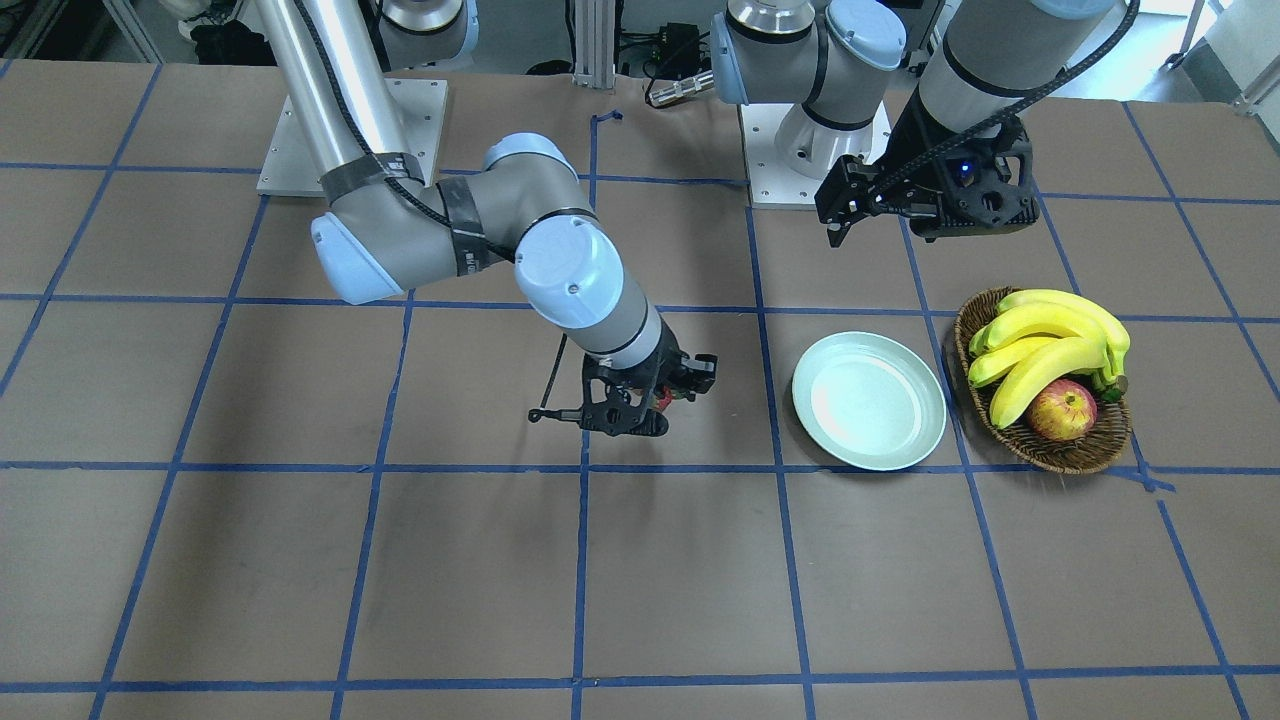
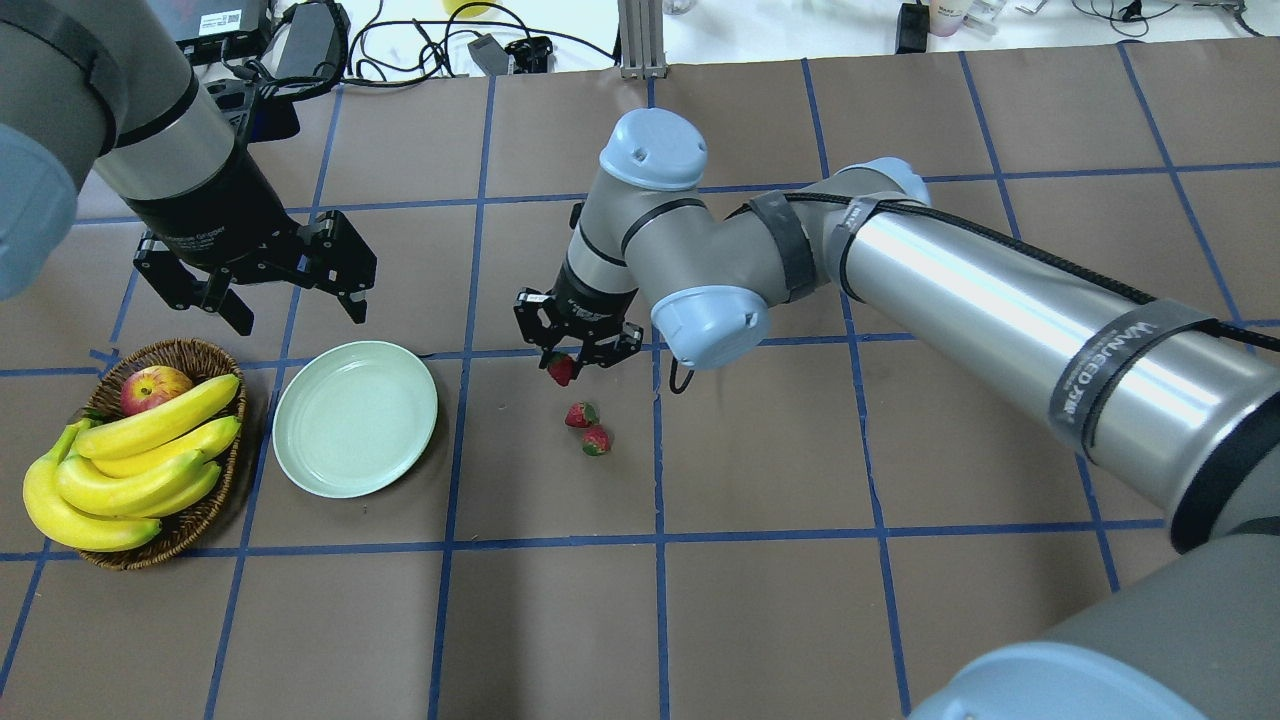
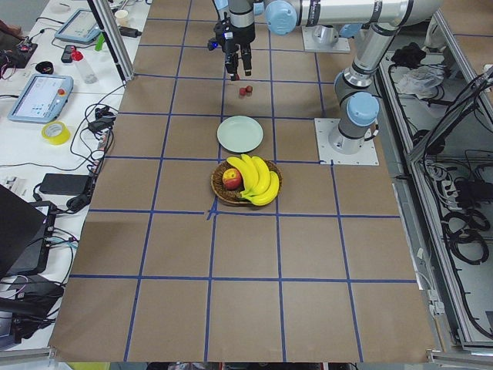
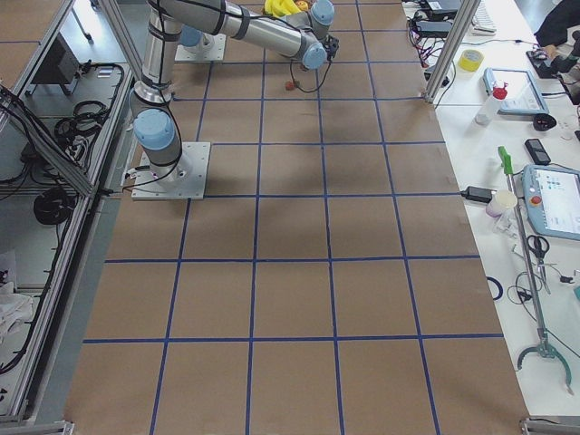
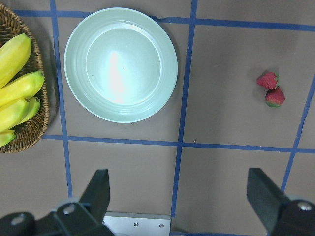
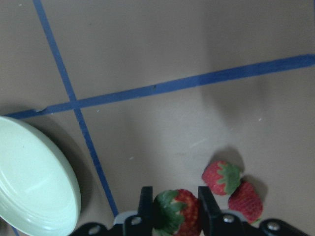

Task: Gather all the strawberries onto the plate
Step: 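Carry the strawberry to the other two and release it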

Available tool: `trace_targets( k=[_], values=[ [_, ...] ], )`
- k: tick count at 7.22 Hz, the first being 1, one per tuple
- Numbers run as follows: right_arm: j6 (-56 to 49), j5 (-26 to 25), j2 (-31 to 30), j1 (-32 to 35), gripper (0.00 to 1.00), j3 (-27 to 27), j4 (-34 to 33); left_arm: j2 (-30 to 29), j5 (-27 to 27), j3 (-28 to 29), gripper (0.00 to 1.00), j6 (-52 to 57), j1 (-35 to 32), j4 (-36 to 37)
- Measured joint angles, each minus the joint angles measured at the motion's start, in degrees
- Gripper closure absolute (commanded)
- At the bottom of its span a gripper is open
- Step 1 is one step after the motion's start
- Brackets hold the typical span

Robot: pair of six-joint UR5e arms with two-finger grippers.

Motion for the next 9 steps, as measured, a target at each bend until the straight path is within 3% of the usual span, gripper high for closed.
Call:
trace_targets(
  k=[2,4,6,9],
  values=[
    [1.9,-2.4,1.8,3.3,0.81,-0.1,-0.1,0.0,-0.3,0.0,0.0,0.3,0.1,0.1],
    [2.1,-4.4,2.6,4.0,0.79,0.1,-0.1,-0.7,-1.3,-0.3,0.0,0.4,0.2,1.4],
    [2.1,-4.8,2.8,4.1,0.31,0.1,0.0,-0.9,-1.8,-0.9,0.0,0.2,0.4,2.6],
    [2.2,-7.4,2.9,4.1,0.3,0.3,0.1,-2.1,-1.6,-1.7,0.0,-0.2,0.9,4.3]
  ],
)
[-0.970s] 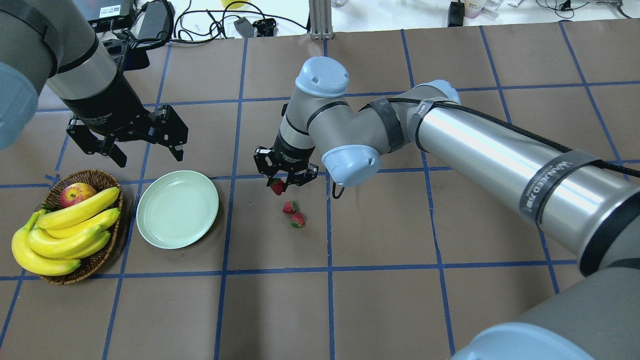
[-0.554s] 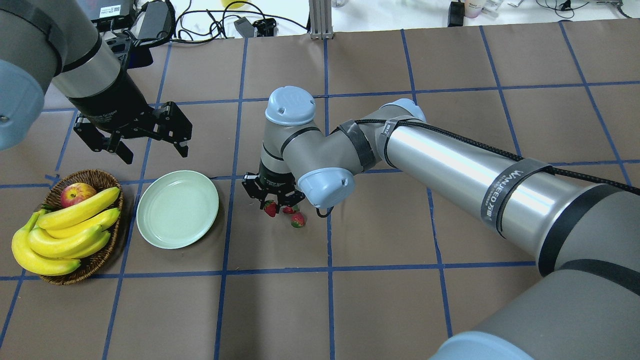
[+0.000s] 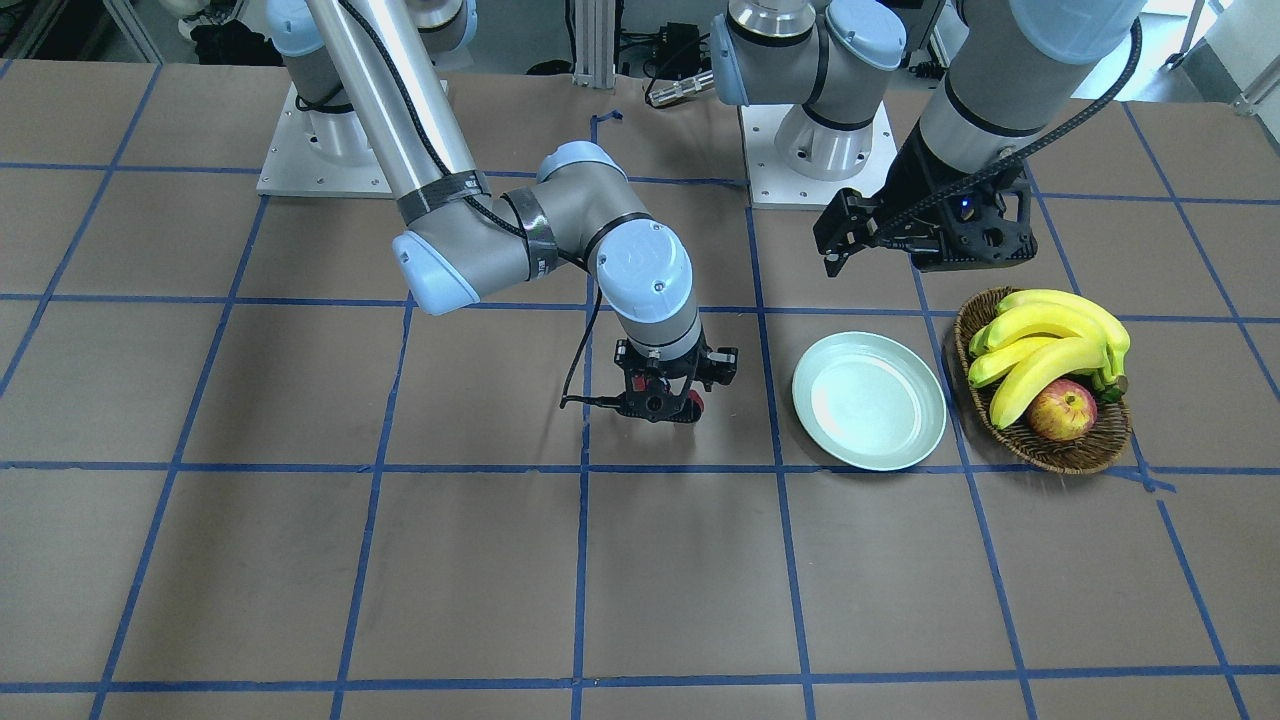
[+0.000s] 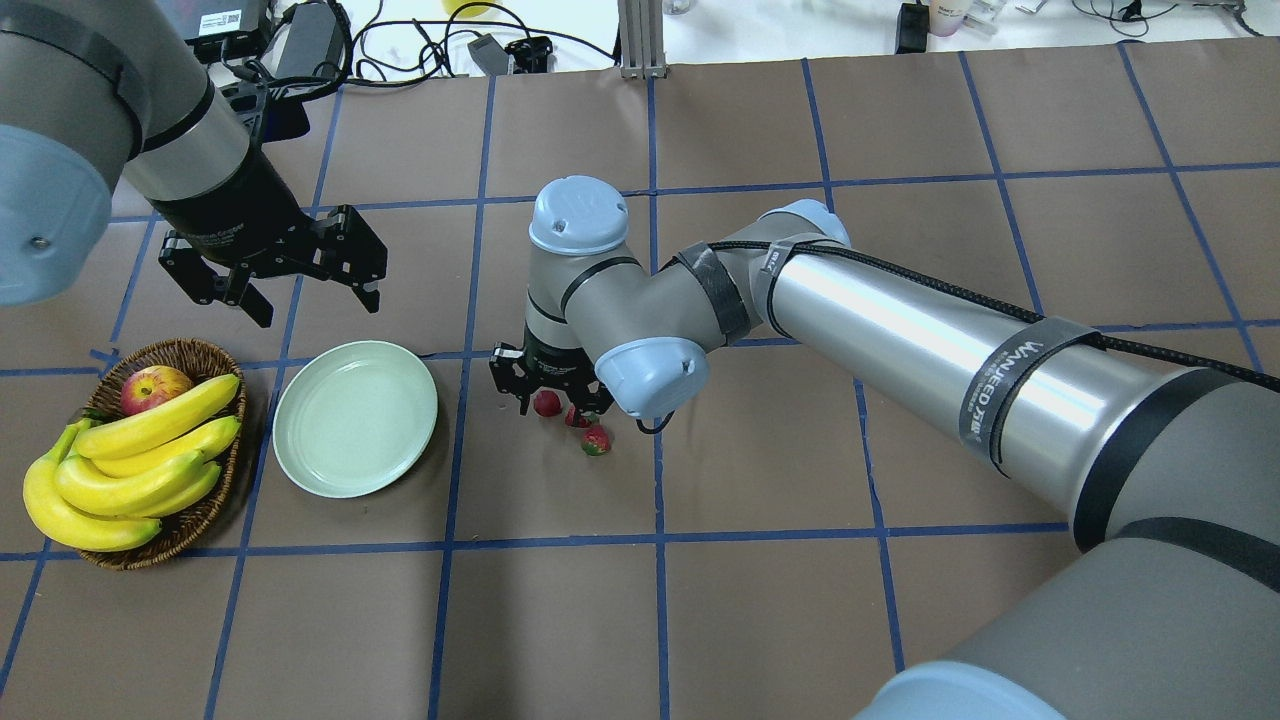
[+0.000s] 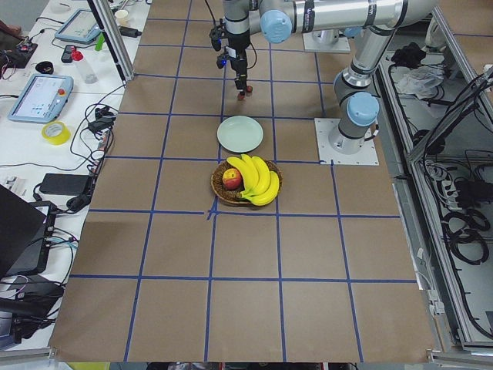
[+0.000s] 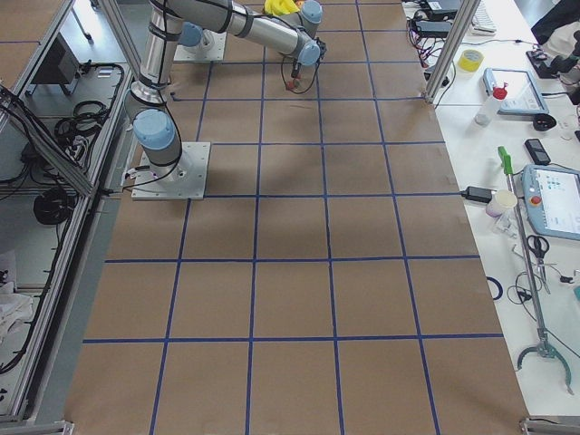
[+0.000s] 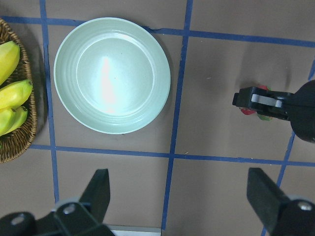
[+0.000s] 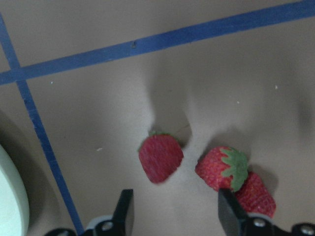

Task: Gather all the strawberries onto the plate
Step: 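Carry the strawberry to the other two and release it, then raise the right gripper to rest while the left gripper reaches toward the strawberries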

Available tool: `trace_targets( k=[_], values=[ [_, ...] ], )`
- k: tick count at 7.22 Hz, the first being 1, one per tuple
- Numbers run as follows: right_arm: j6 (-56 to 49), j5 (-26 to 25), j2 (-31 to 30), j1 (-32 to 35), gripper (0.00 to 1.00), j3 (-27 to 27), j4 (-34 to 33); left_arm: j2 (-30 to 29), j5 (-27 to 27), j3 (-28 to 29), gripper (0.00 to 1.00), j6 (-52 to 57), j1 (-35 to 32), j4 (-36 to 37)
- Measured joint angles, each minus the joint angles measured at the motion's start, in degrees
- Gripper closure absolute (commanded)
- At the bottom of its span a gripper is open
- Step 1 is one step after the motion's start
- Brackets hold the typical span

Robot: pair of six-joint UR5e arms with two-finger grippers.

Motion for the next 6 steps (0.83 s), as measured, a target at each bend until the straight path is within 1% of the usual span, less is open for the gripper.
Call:
trace_targets(
  k=[2,3,4,5,6],
  values=[
    [-0.1,-0.7,0.0,0.0,0.28,0.0,0.2,-0.5,-0.2,-0.3,0.0,-0.5,0.2,-0.3],
    [-0.1,-0.9,-0.1,0.0,0.21,0.0,0.3,-0.6,-0.2,-0.3,0.0,-0.5,0.3,-0.4],
    [-0.2,-1.7,-0.7,0.0,0.19,-0.2,0.6,-0.6,-0.2,-0.4,0.0,-0.5,0.4,-0.4],
    [-0.9,-3.2,-2.3,-0.4,0.14,-0.5,1.8,-0.7,-0.2,-0.6,0.0,-0.5,0.6,-0.4],
    [-3.0,-4.7,-4.7,-2.0,0.13,-0.6,4.1,-0.9,-0.2,-0.7,0.0,-0.4,0.8,-0.3]
  ],
)
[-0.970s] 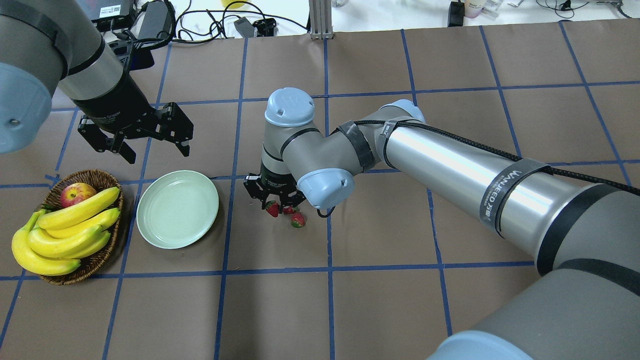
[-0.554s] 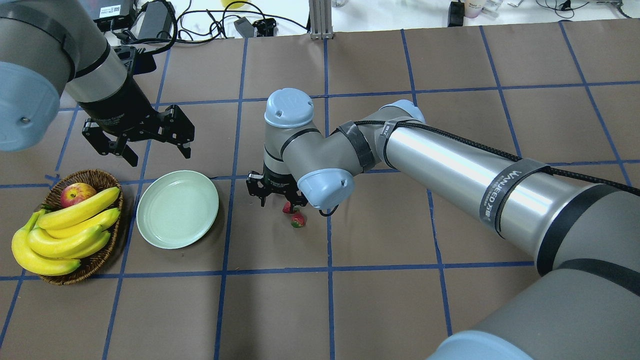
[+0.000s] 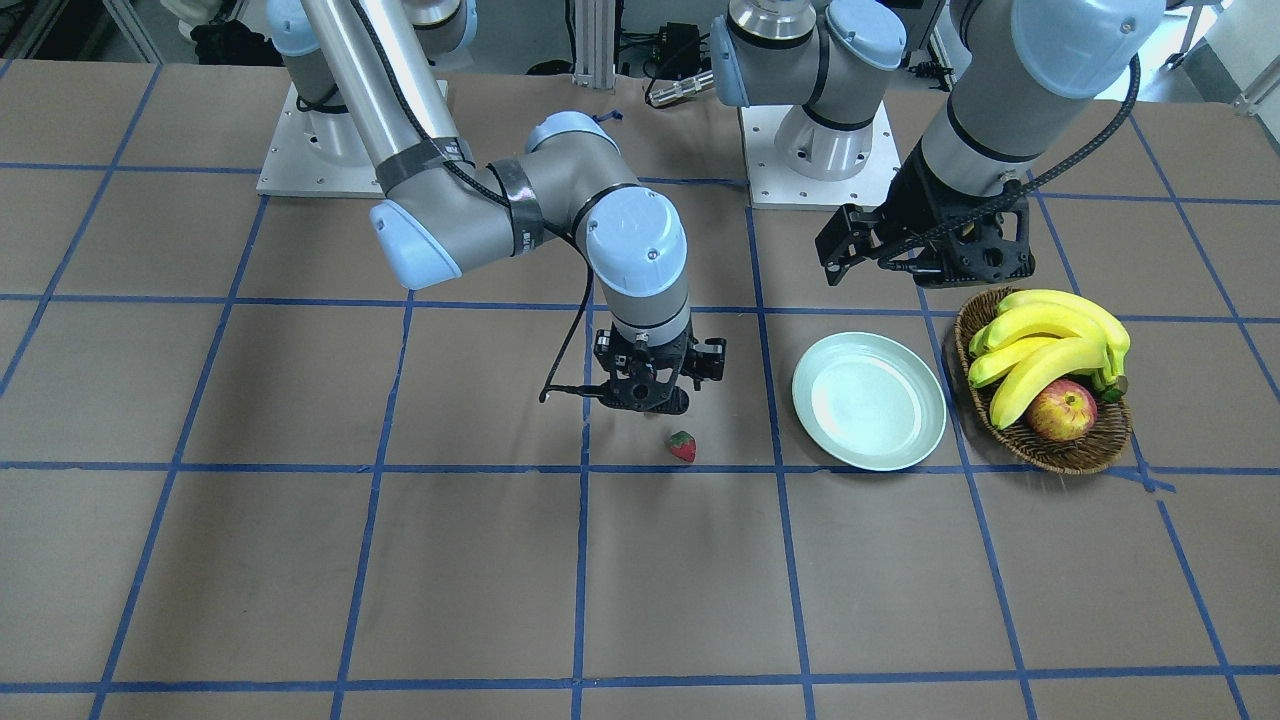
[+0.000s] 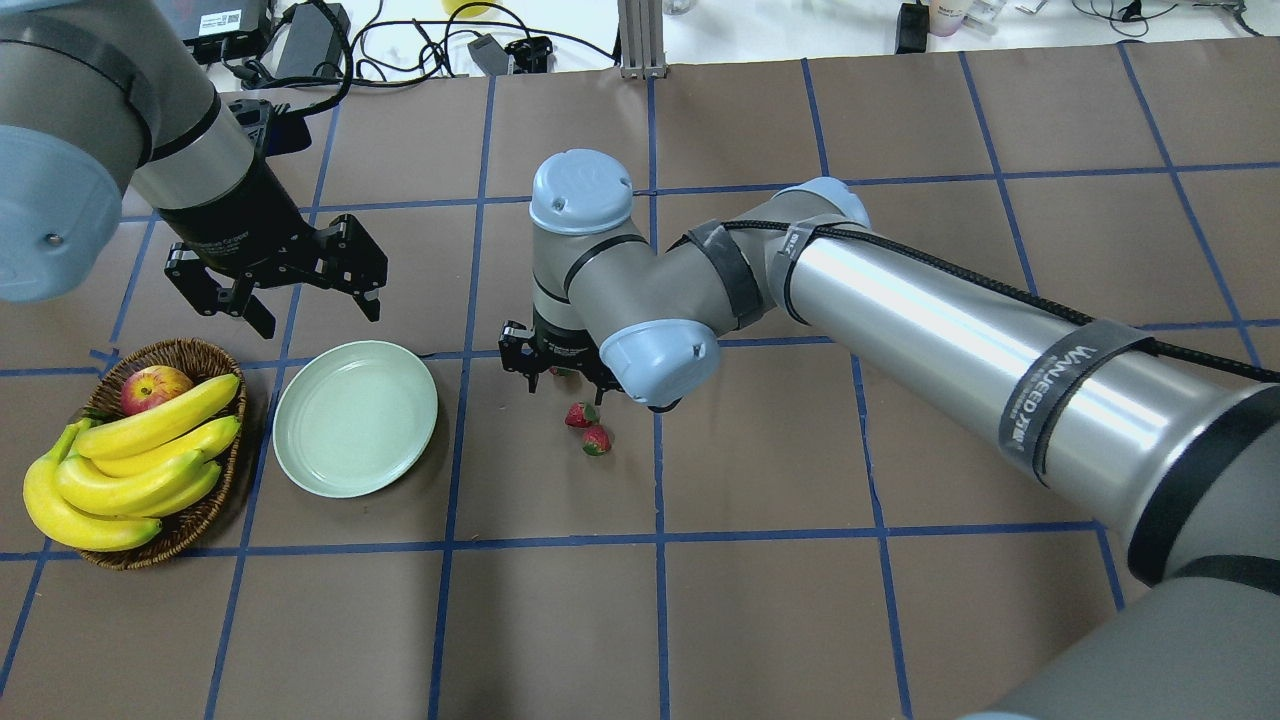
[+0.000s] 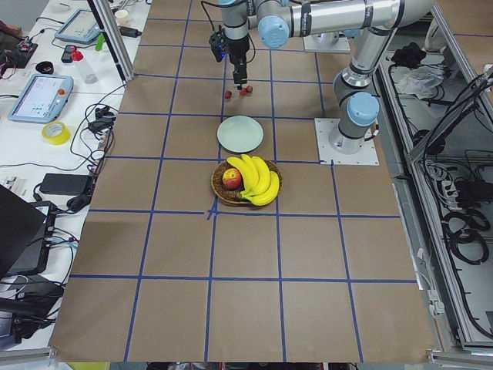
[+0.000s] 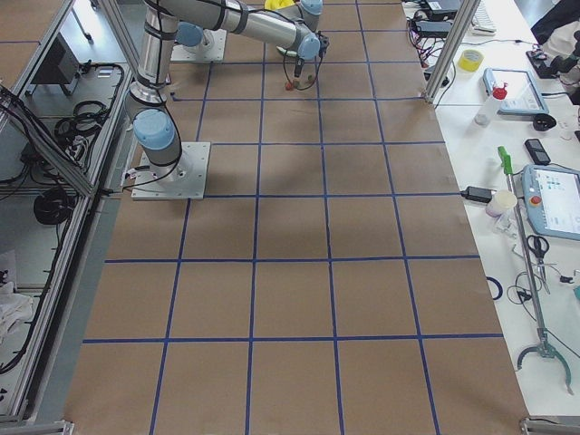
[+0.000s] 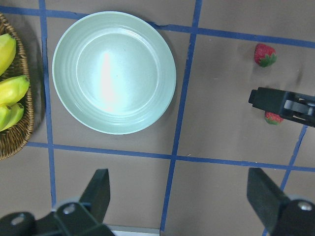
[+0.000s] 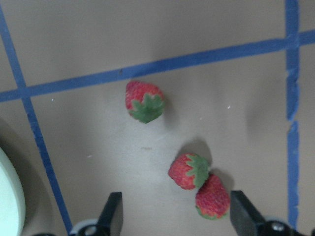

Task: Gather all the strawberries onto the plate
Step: 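Raise the right gripper to rest while the left gripper reaches toward the strawberries, then grasp one strawberry from the cluster with the left gripper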

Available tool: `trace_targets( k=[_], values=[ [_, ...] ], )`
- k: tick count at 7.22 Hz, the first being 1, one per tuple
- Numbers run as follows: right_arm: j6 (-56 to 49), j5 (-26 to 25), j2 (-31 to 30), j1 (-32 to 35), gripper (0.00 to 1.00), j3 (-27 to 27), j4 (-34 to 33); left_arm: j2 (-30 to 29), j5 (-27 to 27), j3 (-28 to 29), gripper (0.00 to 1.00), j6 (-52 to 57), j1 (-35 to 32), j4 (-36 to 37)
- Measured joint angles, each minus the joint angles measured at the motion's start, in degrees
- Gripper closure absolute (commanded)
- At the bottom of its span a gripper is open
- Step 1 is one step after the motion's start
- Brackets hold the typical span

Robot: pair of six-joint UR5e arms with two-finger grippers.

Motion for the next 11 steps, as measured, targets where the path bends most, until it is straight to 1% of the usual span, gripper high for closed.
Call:
trace_targets(
  k=[1,2,3,4,5,7,10,11],
  values=[
    [-3.2,-1.1,-2.9,-2.8,0.09,0.0,3.2,-0.2,0.1,-0.1,0.0,0.3,0.1,0.3],
    [-7.7,-2.3,-6.2,-6.4,0.01,-0.1,7.5,-0.5,0.1,-0.1,0.0,0.4,0.0,0.8],
    [-14.1,-4.7,-10.0,-11.0,0.0,-0.2,12.9,-1.3,0.0,-0.4,0.0,0.3,-0.4,2.6],
    [-21.3,-7.3,-13.8,-15.8,0.0,-0.3,18.1,-2.7,-0.1,-1.2,0.0,0.0,-1.4,6.3],
    [-26.4,-8.9,-17.4,-19.6,0.0,-0.4,21.7,-4.4,-0.2,-2.4,0.0,-0.8,-3.2,11.4],
    [-29.9,-10.5,-23.1,-22.6,0.0,-2.1,24.1,-8.3,-0.4,-4.3,0.0,-4.9,-7.1,20.2],
    [-30.5,-12.2,-26.9,-23.0,0.0,-5.0,24.1,-14.6,-4.3,-6.8,0.0,-9.9,-11.9,29.5],
    [-30.5,-12.2,-27.6,-23.0,0.0,-5.0,23.9,-16.5,-4.8,-7.4,0.03,-11.6,-12.4,32.0]
  ],
)
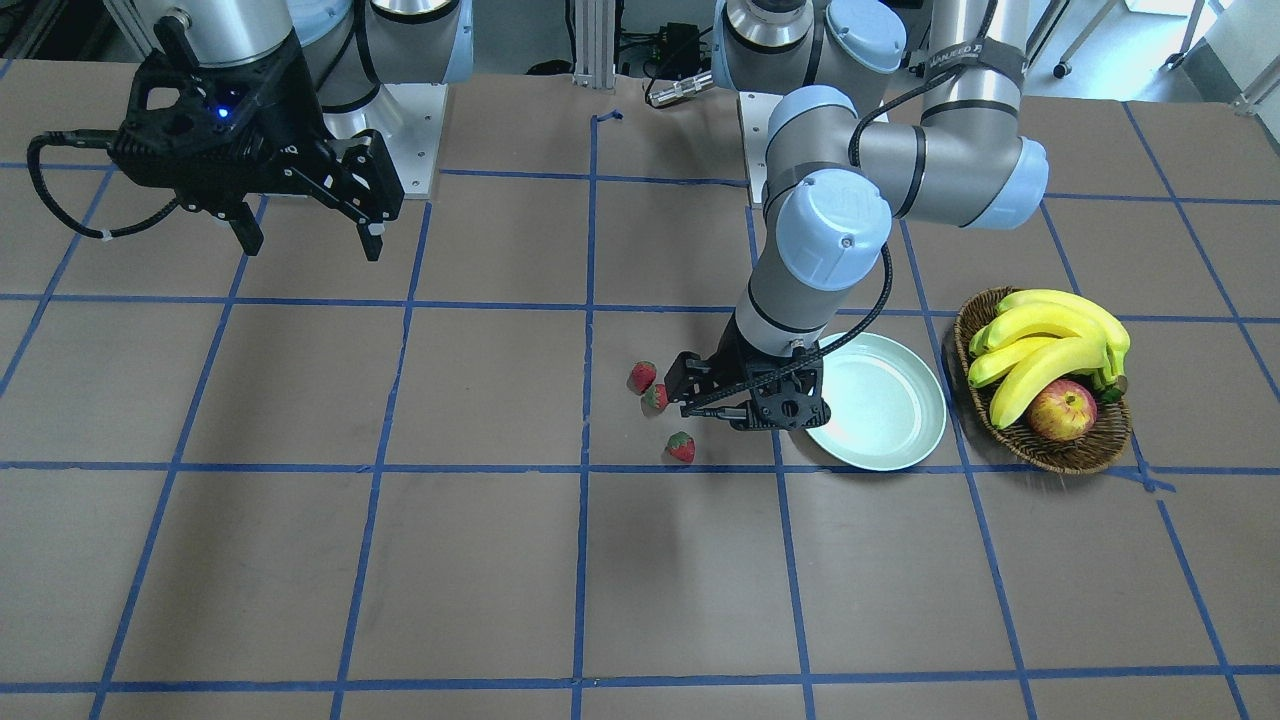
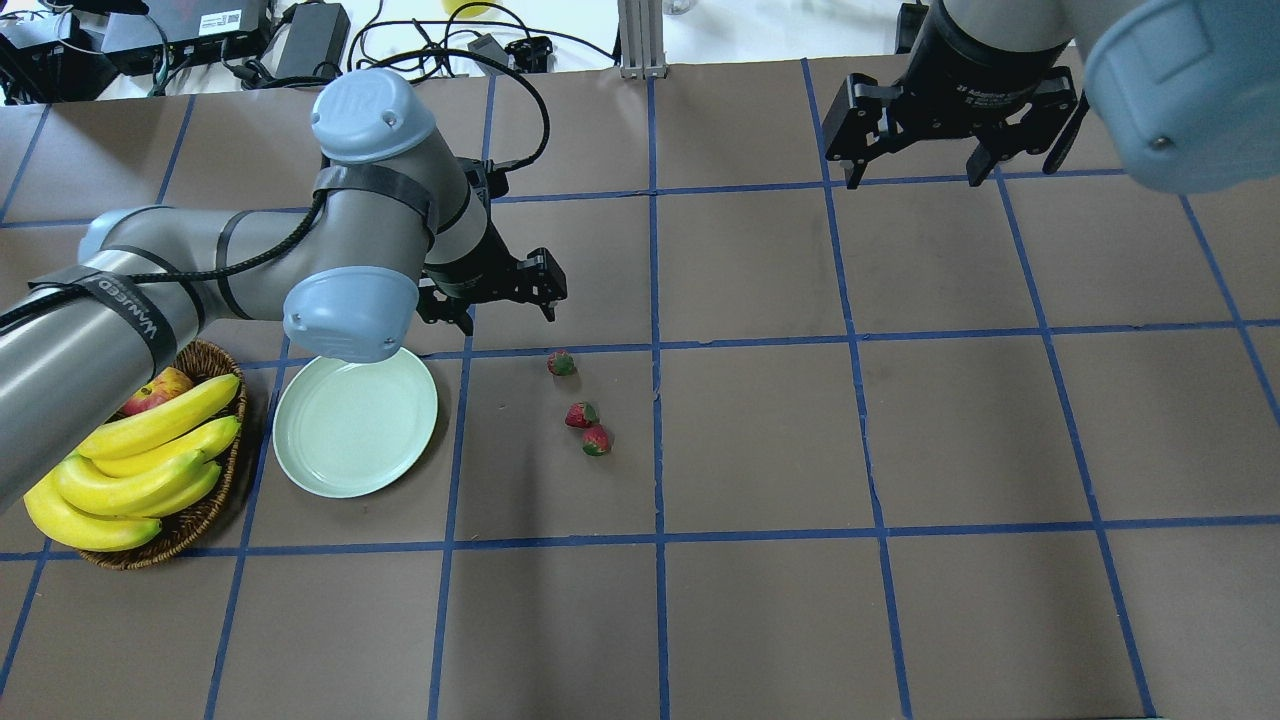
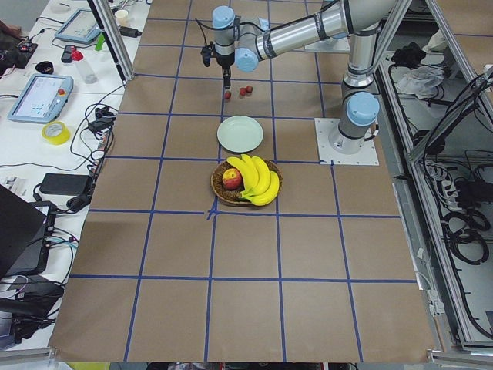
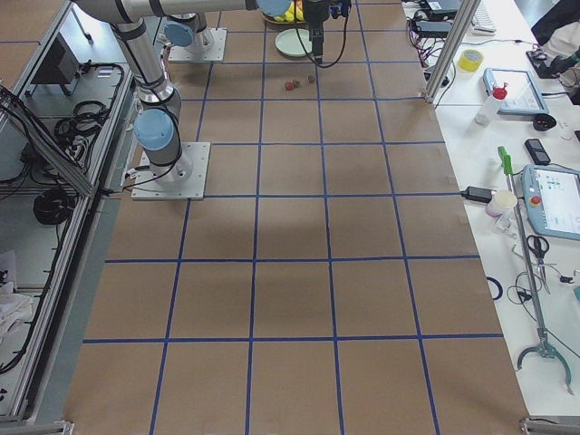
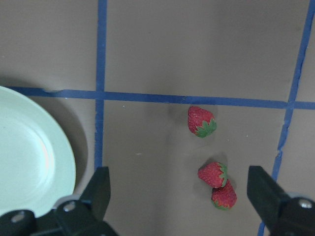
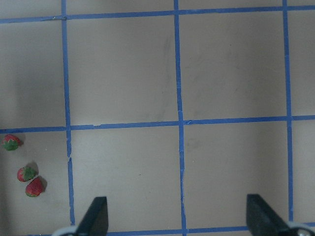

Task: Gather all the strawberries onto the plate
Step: 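Grasp one strawberry from the cluster with the left gripper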

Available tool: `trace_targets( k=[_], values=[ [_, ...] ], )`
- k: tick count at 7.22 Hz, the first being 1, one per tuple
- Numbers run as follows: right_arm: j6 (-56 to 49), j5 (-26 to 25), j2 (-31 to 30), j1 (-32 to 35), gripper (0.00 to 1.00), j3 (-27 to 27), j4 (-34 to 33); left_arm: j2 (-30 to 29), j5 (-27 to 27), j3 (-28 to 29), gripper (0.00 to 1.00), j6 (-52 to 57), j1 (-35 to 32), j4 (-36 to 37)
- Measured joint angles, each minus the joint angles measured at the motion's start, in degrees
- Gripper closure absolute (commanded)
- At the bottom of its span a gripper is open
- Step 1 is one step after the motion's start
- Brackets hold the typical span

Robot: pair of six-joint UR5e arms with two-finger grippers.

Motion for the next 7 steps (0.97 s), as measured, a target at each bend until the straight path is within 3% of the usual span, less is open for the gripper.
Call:
trace_targets(
  k=[5,6,7],
  values=[
    [-0.1,-0.8,-2.1,-0.1,0.0,0.6,0.9,-7.6,-0.3,-0.4,0.09,-6.4,-1.8,6.2],
    [-0.1,-0.8,-2.4,-0.1,0.0,0.8,1.3,-9.1,-0.3,-0.4,0.21,-6.7,-2.2,7.5],
    [-0.1,-0.9,-2.6,-0.1,0.0,0.9,1.4,-10.1,-0.3,-0.4,0.53,-6.8,-2.3,8.4]
  ],
)
